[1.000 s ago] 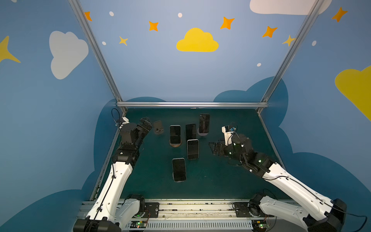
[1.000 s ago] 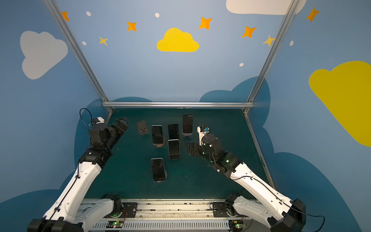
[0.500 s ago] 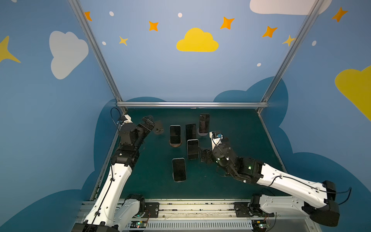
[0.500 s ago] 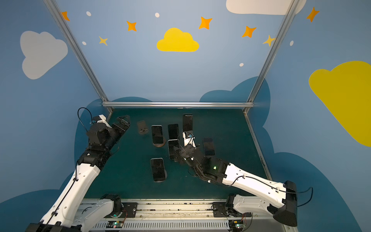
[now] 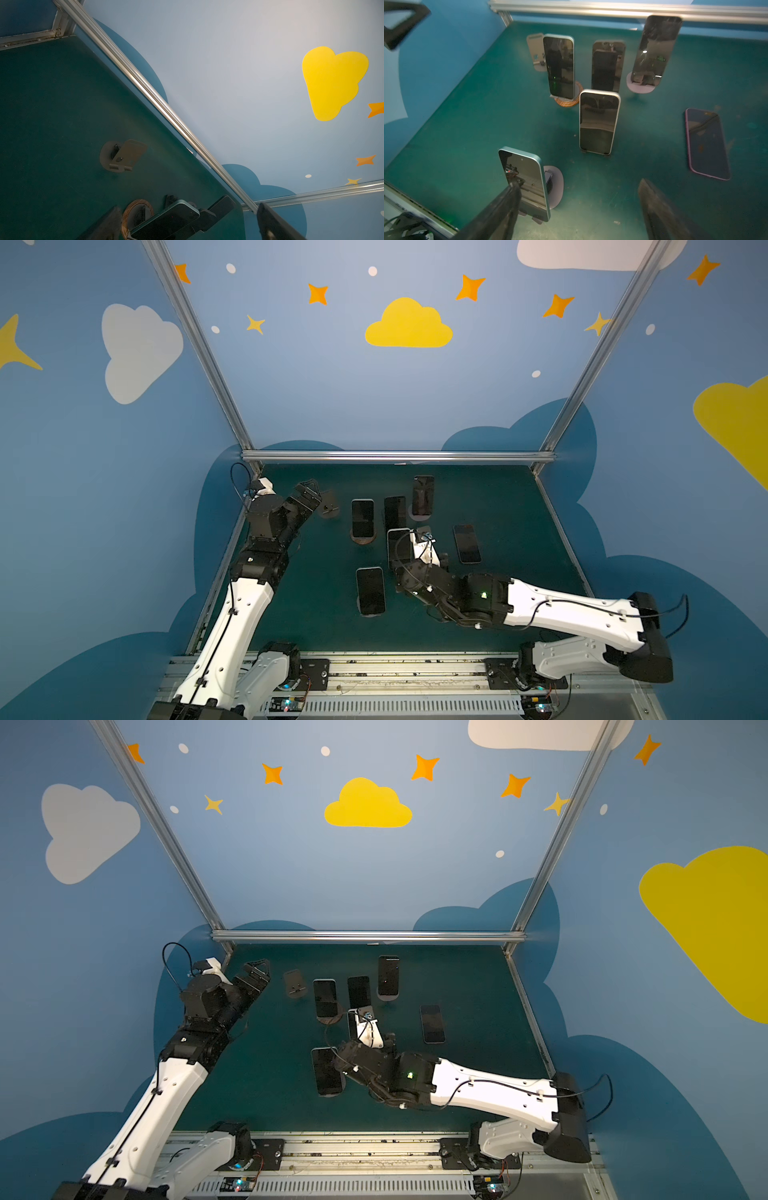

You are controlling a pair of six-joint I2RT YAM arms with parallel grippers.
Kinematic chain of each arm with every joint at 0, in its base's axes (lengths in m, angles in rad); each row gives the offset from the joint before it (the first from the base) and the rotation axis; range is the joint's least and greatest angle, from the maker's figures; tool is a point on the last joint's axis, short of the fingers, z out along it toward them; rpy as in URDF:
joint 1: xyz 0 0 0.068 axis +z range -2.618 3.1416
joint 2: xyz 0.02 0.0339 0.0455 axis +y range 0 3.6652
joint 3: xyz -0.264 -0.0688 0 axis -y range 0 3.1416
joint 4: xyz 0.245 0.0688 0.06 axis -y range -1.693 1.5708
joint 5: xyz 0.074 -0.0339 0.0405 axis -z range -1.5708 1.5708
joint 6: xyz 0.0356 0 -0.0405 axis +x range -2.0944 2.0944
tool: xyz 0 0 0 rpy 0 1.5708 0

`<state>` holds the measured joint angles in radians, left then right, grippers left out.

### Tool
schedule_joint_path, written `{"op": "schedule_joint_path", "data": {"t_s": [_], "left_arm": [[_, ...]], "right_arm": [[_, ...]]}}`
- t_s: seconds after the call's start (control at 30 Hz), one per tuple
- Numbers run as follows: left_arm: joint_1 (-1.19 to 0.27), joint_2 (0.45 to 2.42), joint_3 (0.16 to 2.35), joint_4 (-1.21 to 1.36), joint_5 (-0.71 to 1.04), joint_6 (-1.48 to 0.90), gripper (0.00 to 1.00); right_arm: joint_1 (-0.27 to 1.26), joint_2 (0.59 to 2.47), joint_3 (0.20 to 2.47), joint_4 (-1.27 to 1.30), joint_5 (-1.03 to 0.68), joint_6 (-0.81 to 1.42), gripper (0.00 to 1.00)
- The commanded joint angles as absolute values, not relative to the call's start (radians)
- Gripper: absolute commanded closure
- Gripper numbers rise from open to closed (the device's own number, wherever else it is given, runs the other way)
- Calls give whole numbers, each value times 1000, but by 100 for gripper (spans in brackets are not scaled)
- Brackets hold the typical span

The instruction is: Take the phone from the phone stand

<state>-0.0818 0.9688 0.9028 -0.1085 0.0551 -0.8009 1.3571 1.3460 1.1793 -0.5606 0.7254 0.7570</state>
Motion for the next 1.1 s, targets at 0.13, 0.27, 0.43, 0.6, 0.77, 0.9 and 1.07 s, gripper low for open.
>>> {"op": "schedule_joint_path", "data": {"t_s": [0.13,0.27,0.43,0.6,0.77,0.9,1.07], "left_arm": [[-59,1005,921,-124,64,-810,0],[-44,1003,924,-130,63,-816,0],[-21,983,919,-118,61,-806,0],[-9,990,914,-111,66,-803,0],[-4,1003,911,-97,85,-810,0],[-4,1002,903,-89,85,-809,0],[-6,1005,898,-77,89,-807,0]], "right_arm": [[1368,1497,1277,-528,663,888,11],[1374,1562,1302,-489,645,883,11],[1380,1641,1380,-547,638,910,10],[1390,1671,1398,-556,648,923,10],[1403,1686,1399,-560,668,928,8],[1408,1701,1401,-557,683,924,8],[1415,1719,1414,-527,685,877,8]]}}
